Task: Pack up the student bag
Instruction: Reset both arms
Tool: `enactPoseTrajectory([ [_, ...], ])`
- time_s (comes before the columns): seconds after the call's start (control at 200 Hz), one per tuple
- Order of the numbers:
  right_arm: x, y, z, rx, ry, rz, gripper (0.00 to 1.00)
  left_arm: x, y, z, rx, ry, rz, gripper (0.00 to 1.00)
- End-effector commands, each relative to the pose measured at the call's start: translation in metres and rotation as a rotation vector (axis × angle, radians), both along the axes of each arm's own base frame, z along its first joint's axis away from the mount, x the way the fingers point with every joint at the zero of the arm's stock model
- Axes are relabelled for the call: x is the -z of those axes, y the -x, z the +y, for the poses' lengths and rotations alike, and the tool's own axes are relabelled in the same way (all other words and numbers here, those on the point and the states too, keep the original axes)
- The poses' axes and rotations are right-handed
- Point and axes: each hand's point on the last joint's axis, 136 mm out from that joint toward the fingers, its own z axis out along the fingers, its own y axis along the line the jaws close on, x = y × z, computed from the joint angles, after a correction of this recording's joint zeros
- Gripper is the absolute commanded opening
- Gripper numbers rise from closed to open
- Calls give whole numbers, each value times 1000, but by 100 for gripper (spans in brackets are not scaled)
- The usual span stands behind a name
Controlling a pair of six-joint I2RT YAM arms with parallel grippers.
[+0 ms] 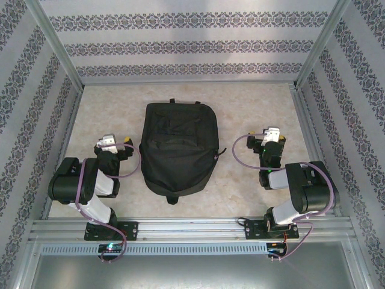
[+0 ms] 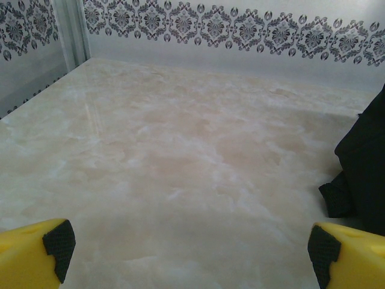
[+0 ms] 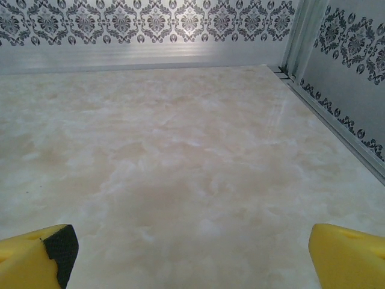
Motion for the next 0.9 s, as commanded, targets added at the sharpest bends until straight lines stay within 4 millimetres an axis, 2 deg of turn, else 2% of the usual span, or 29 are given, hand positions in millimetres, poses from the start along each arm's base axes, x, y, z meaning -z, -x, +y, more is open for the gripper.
enactPoseTrajectory([
  [0.0,-8,3,-12,44,-41,-56,98,-10,0,1,9,-4,-45,100],
  [0.055,-7,2,-16,50,-53,-53,98,-10,0,1,9,-4,-46,100],
  [0.225,-2,-15,0,-44,-48,18,98,-10,0,1,8,-4,-45,100],
  [0.32,-1,-18,0,-46,-46,35,98,-10,0,1,9,-3,-46,100],
  [0.894,-3,-12,-2,-29,-45,8,98,-10,-2,2,5,-5,-46,100],
])
